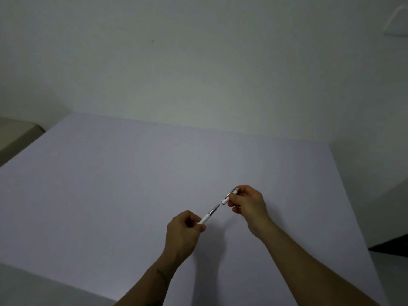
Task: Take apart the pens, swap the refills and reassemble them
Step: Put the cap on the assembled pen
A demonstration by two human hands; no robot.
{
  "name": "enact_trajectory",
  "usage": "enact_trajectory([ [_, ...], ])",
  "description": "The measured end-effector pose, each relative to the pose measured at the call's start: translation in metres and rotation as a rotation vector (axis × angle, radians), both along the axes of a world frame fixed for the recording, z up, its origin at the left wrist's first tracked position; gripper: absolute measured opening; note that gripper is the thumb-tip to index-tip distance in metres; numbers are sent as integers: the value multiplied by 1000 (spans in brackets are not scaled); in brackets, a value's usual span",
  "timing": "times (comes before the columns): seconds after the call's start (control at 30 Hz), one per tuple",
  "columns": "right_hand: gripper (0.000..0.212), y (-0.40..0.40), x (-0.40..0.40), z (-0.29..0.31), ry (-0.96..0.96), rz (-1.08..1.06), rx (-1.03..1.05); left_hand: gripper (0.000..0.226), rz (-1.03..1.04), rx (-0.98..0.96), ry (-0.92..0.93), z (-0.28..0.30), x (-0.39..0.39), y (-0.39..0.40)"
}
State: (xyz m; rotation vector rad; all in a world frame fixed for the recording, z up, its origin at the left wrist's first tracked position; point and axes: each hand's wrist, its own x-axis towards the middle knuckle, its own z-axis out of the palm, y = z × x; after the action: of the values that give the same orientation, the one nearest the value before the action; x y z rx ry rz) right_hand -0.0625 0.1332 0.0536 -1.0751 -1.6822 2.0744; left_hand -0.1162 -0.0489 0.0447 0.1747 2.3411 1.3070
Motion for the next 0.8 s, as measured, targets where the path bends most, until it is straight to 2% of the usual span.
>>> enact_trajectory([
  [0.43, 13, -2, 5, -6, -61, 129, -112, 13, -25, -18, 38, -2, 7, 19],
  [0.63, 14, 2, 4, -3, -51, 183, -91, 14, -11, -11, 102, 0, 11, 21],
  [0.8, 13, 0, -5, 4, -85, 230, 8, 15, 40, 9, 146, 2, 12, 22],
])
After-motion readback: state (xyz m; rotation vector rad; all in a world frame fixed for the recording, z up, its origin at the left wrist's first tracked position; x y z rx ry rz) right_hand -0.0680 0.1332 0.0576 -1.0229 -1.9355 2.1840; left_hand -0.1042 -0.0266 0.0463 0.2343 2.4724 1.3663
